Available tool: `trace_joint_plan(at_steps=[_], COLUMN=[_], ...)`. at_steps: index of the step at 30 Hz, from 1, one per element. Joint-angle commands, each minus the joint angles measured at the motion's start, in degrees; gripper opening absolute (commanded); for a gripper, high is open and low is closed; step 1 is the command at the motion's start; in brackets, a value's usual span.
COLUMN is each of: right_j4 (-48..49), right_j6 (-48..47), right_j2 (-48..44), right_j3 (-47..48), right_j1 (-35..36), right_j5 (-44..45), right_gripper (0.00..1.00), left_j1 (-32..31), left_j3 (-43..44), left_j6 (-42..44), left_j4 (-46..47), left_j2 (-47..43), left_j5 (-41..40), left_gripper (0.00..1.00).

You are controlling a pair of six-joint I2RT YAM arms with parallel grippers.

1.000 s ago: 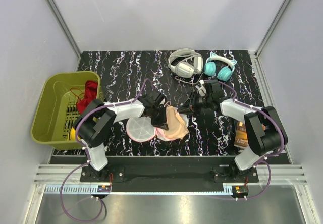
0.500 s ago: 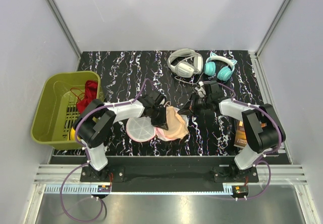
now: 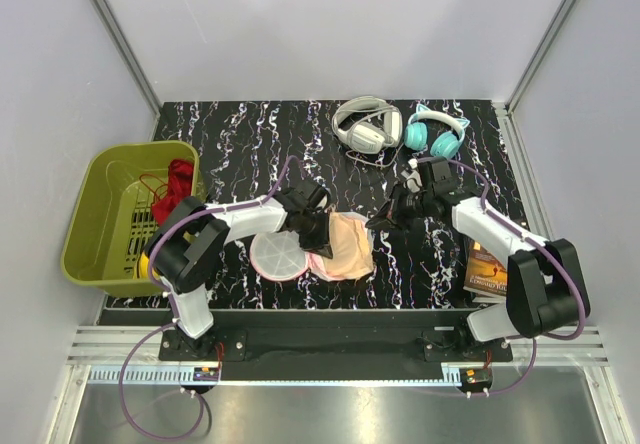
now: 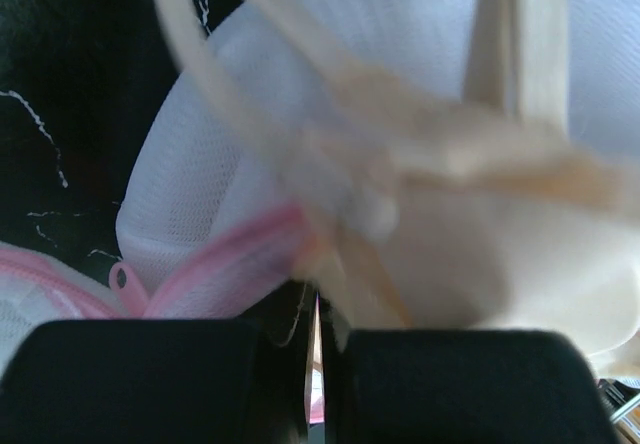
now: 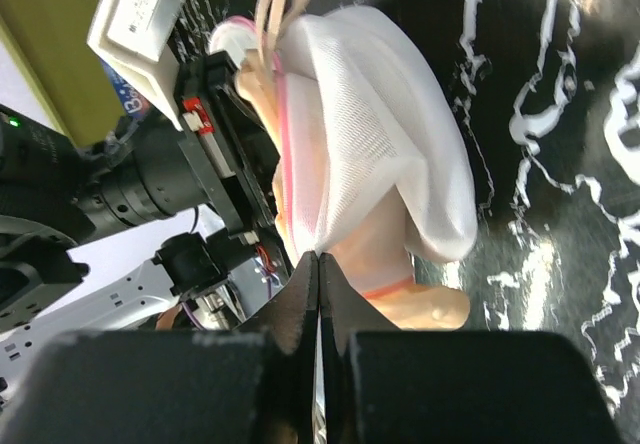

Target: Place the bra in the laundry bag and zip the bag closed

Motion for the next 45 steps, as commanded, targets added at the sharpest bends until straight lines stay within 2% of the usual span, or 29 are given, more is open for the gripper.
trace_joint_plan(at_steps=[1, 4, 6, 9, 15, 21, 22, 26, 29, 31, 38, 41, 45], right_j4=[-5.43, -5.43, -5.43, -5.43, -5.43, -5.25, -5.34, -7.01, -12.01, -15.97, -20.36, -21.34, -21.25], right_j6=[-1.76, -2.20, -2.20, -1.50, -0.27, 3.33, 4.03, 7.90, 7.91, 6.77, 8.70, 5.64, -9.99], right_j2=[-2.37, -1.49, -1.48, -1.14, -0.69, -2.01, -2.71, -6.84, -8.78, -9.13, -9.66, -8.35, -4.22], right_j3=[1.07, 1.59, 1.94, 3.00, 3.70, 4.05, 3.71, 2.91, 5.71, 8.27, 11.17, 12.14, 11.61], right_j1=[-0.40, -0.31, -0.40, -0.31, -0.31, -0.40, -0.40, -0.93, -1.28, -1.98, -2.60, -2.51, -2.60], right_j5=[1.45, 1.02, 1.37, 1.19, 0.75, -0.30, -0.39, 0.31, 1.63, 2.86, 0.93, 1.19, 3.92], right_gripper=[0.00, 0.00, 0.00, 0.00, 0.00, 0.00, 0.00, 0.00, 0.00, 0.00, 0.00, 0.00, 0.00], left_j1=[-0.01, -0.10, -0.10, -0.53, -2.47, -3.35, -3.26, -3.08, -3.08, -3.08, -2.47, -2.47, -2.47], left_j3=[1.07, 4.49, 7.04, 9.76, 13.20, 12.33, 12.06, 11.89, 10.49, 9.78, 8.28, 8.20, 8.19], left_j6=[3.36, 3.89, 3.63, 1.88, -0.59, -6.82, -7.71, -9.30, -9.30, -8.60, -6.49, -4.82, -2.89], left_j4=[-7.18, -9.37, -9.64, -9.73, -8.94, -0.69, 2.45, 5.38, 7.23, 7.49, 7.05, 6.79, 5.04], left_j2=[0.48, -2.77, -5.14, -6.03, -3.49, 2.56, 3.36, 8.11, 11.27, 11.28, 11.02, 9.79, 7.24], left_j5=[-6.51, -6.34, -4.15, -0.28, 3.86, 8.78, 8.17, 5.62, 4.22, 2.21, -1.14, -1.67, -1.76], left_gripper=[0.05, 0.11, 0.18, 0.23, 0.19, 0.17, 0.17, 0.15, 0.14, 0.13, 0.14, 0.14, 0.16])
